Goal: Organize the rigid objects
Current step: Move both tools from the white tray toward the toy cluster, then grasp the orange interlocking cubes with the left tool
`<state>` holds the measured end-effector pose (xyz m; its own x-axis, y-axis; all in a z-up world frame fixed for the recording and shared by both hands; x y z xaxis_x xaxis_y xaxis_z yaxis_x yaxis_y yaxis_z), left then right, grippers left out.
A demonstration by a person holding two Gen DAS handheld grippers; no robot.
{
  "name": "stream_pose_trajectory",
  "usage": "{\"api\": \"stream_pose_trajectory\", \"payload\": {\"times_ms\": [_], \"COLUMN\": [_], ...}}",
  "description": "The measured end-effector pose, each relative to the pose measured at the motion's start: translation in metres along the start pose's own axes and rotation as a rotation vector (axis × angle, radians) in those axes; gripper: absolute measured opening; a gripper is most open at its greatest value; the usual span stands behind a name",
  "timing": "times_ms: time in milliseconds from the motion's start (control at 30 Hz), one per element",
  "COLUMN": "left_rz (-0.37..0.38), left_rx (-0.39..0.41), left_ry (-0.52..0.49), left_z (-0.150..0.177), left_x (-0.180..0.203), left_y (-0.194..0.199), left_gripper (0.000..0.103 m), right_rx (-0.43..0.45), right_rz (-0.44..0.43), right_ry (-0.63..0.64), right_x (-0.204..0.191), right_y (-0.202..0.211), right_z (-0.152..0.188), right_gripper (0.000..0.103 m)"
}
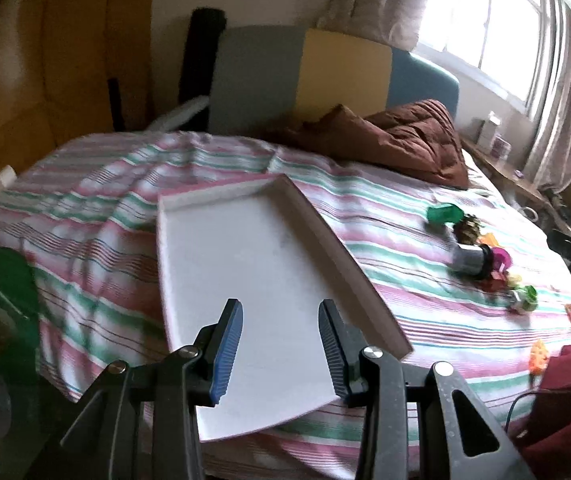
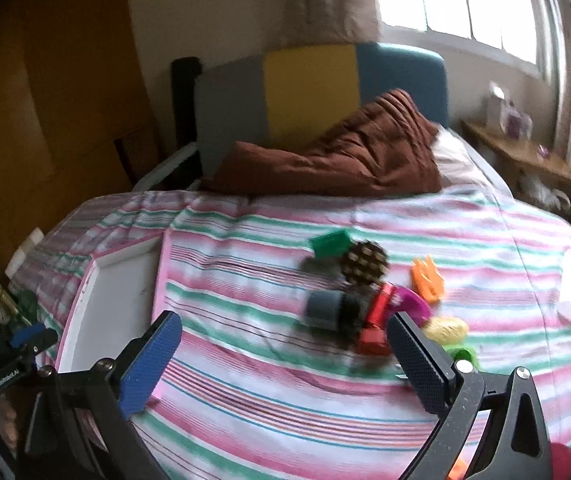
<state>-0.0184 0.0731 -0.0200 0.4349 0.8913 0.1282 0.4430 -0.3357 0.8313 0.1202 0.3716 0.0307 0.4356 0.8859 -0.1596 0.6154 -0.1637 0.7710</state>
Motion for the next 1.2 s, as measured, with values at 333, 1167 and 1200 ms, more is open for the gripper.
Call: {"api": "stream_pose_trajectory", "payload": {"times_ms": [333, 1167, 1200], "left_rz": [0.297, 0.642, 0.649], "left_rx": [-0.132, -0.502, -0.492], "left_ry": [-0.230, -0.763, -0.755], "left_z": [0.000, 0.069, 0.069], "left_x": [0.086, 0.344, 0.347], "left_y": [-0.026, -0.110, -0.113], "left_gripper": [0.040, 0.029, 0.027], "right_rx": [-0.010, 0.007, 0.000], "right_rz": [-0.031, -0.167, -0.176], "right_ry": [-0.346, -0.571, -0.573], "right_x": [0.127, 0.196, 0.196], "right_y": [0.040, 0.037, 0.036], "right_z": [0.022, 0.074, 0.074], "right_gripper": [0.103, 0.103, 0.103]}}
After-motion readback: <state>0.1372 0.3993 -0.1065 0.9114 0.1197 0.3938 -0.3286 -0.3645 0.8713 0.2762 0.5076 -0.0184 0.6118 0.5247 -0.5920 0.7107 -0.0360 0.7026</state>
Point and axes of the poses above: each gripper's, at about its wrist camera, not at the fingertips, and y roughly against the way its jaws point, x to its right, z to its underside, the point moved 2 cm from there along -y, roughly the way its jaws point, and after that the axes turned 11 degrees about -x, right-handed, at the moved point
